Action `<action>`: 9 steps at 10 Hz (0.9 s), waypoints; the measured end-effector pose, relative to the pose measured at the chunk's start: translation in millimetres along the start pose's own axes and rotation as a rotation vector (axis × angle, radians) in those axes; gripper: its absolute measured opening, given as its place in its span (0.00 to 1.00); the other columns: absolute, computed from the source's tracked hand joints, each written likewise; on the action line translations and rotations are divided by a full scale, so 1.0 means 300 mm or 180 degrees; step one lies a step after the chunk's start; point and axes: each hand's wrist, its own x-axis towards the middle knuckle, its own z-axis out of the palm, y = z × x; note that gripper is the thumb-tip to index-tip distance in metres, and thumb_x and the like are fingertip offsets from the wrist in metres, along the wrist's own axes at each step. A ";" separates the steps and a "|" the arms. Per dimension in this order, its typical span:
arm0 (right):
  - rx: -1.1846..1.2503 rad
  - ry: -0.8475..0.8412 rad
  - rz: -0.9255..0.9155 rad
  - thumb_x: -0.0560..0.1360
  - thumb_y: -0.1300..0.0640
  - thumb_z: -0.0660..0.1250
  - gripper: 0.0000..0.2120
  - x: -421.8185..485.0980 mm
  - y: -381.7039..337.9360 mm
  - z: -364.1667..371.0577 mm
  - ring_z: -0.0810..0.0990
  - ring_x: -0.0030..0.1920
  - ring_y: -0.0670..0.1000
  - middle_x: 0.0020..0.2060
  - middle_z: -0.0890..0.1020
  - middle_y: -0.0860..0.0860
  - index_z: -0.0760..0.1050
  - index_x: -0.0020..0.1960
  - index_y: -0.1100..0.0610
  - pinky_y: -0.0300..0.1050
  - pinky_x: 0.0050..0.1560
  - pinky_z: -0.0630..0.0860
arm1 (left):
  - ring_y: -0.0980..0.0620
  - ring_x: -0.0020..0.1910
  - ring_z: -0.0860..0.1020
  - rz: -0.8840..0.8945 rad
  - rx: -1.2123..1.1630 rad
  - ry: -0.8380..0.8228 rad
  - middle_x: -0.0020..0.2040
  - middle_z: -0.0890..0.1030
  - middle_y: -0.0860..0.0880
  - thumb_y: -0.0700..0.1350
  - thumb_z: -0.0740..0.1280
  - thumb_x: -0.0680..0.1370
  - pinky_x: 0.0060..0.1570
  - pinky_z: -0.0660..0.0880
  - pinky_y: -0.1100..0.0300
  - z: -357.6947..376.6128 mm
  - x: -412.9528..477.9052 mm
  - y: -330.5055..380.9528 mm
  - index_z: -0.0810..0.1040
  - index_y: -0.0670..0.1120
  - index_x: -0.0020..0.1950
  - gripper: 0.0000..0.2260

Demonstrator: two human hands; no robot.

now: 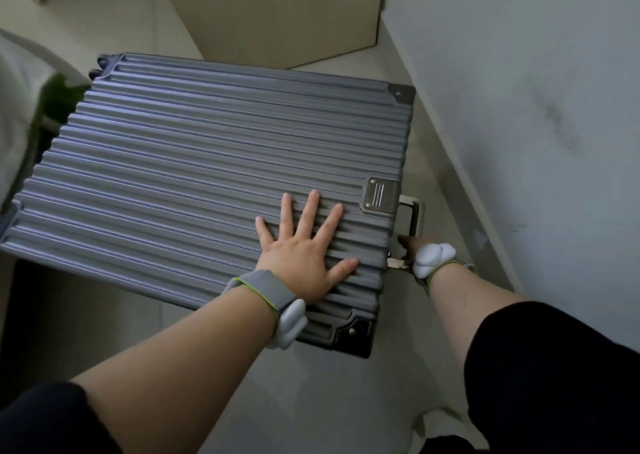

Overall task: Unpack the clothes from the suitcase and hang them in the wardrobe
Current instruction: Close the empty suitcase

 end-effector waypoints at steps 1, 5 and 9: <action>-0.0636 0.0007 -0.0228 0.82 0.58 0.53 0.21 -0.142 -0.077 -0.034 0.65 0.72 0.57 0.73 0.64 0.59 0.60 0.74 0.61 0.41 0.66 0.63 | 0.41 0.74 0.30 -0.0013 -0.0013 -0.0056 0.76 0.32 0.54 0.73 0.45 0.72 0.67 0.38 0.30 -0.020 -0.015 0.003 0.33 0.62 0.74 0.37; 0.1608 0.0651 -0.0649 0.74 0.58 0.63 0.17 -0.442 -0.199 -0.187 0.77 0.51 0.55 0.60 0.78 0.62 0.76 0.60 0.65 0.48 0.58 0.74 | 0.42 0.76 0.38 0.0068 -0.0566 0.0417 0.78 0.38 0.55 0.70 0.49 0.74 0.71 0.45 0.34 -0.357 -0.179 -0.071 0.39 0.63 0.75 0.34; 0.1615 0.1095 -0.1613 0.58 0.54 0.62 0.05 -1.017 -0.645 -0.477 0.71 0.38 0.53 0.32 0.72 0.51 0.70 0.33 0.53 0.51 0.49 0.70 | 0.43 0.76 0.53 0.0114 -0.2493 0.0647 0.78 0.53 0.48 0.78 0.53 0.66 0.74 0.51 0.46 -0.914 -0.370 -0.203 0.46 0.58 0.77 0.45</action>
